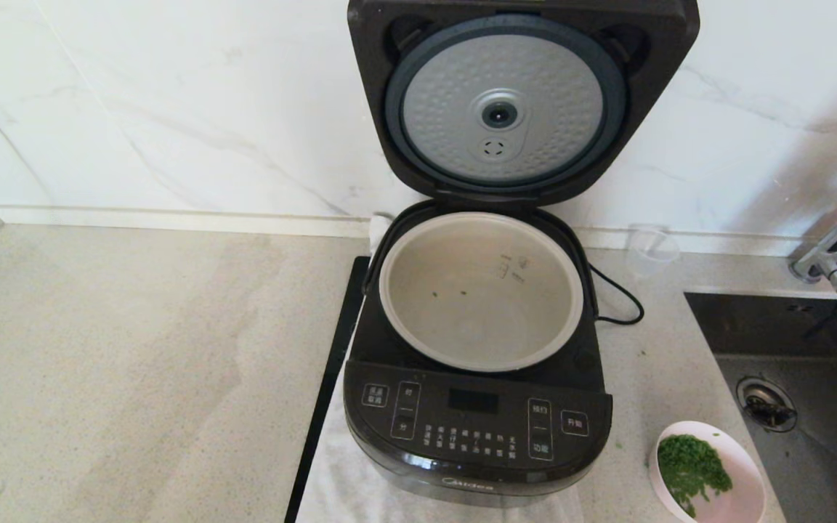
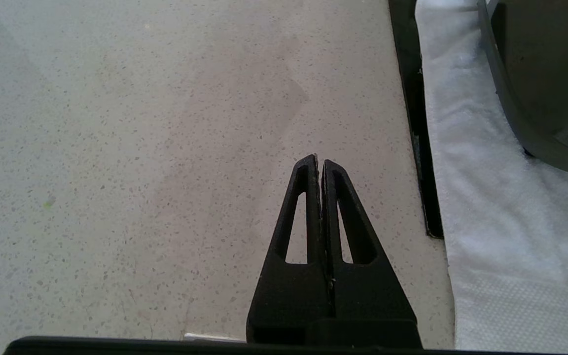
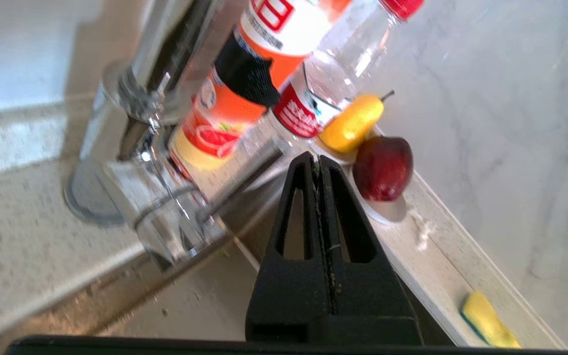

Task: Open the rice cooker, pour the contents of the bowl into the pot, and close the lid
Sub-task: Turn on the tap

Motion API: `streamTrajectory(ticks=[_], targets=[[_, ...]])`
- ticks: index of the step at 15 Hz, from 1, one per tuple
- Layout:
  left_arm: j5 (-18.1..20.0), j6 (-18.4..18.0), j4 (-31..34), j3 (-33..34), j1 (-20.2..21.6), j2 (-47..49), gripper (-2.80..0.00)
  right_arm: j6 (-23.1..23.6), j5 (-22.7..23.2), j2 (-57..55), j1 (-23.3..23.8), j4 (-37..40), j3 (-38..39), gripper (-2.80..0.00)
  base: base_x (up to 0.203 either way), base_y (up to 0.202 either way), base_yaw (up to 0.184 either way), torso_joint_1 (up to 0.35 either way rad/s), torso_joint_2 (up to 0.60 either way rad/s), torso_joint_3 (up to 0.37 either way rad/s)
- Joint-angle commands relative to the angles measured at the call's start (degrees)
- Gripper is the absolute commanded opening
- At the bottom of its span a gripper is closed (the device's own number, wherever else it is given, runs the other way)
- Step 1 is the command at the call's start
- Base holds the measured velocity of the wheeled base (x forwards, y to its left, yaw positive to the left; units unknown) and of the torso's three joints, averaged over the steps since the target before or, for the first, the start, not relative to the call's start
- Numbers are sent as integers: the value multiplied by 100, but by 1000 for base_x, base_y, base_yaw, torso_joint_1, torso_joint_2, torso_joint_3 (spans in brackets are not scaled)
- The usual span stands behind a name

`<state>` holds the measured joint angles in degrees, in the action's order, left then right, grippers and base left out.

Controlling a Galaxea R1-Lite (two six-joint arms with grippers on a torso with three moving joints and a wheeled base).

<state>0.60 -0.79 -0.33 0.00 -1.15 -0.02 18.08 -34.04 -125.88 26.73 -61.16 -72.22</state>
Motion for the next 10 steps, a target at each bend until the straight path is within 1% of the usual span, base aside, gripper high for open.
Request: streamTrajectory(ticks=[1, 8, 10], targets=[[2, 0, -2, 9, 0, -6, -280, 11, -15, -155, -28, -28, -196, -280, 0, 0, 0, 0, 0, 0], [2, 0, -2, 9, 0, -6, -280, 55, -8, -575, -22, -2, -985, -280, 0, 0, 0, 0, 0, 0], [2, 0, -2, 9, 0, -6, -280, 71, 54, -679, -28, 26, -1255, -280, 0, 0, 0, 0, 0, 0]])
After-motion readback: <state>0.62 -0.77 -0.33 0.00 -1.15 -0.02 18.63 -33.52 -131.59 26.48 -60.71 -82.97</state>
